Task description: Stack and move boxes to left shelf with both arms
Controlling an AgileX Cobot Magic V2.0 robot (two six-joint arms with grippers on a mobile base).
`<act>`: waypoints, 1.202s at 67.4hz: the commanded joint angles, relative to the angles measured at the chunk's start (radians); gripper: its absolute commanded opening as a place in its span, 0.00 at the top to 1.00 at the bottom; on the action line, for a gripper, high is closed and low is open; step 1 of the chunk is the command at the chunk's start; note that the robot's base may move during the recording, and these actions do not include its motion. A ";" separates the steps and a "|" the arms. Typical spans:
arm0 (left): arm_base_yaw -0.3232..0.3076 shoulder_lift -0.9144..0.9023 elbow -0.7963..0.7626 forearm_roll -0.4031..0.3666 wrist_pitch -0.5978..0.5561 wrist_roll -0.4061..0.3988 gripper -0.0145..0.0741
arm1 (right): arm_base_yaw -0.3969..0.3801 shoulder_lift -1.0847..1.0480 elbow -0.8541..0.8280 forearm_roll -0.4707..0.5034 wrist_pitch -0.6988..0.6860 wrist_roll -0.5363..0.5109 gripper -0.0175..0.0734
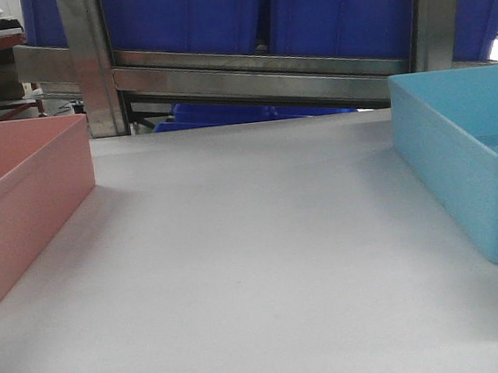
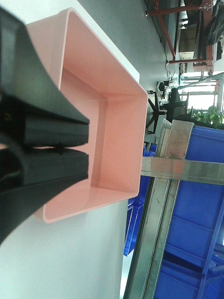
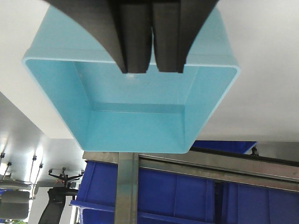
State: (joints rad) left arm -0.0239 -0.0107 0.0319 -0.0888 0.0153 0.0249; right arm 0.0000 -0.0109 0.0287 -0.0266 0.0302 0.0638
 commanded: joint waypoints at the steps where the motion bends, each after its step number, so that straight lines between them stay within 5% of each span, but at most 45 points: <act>1: 0.004 -0.016 0.029 -0.009 -0.081 -0.001 0.84 | -0.005 -0.019 -0.018 0.001 -0.088 -0.006 0.75; 42: 0.004 -0.016 0.029 -0.009 -0.083 -0.001 0.84 | -0.005 -0.019 -0.018 0.001 -0.088 -0.006 0.75; 63: 0.004 -0.004 -0.004 -0.037 -0.312 -0.009 0.84 | -0.005 -0.020 -0.018 0.001 -0.089 -0.006 0.75; 81: 0.002 0.287 -0.416 0.094 0.063 -0.009 0.81 | -0.005 -0.020 -0.018 0.001 -0.089 -0.006 0.75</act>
State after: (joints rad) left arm -0.0239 0.1713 -0.2335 -0.0177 0.0508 0.0249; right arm 0.0000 -0.0109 0.0287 -0.0266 0.0302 0.0638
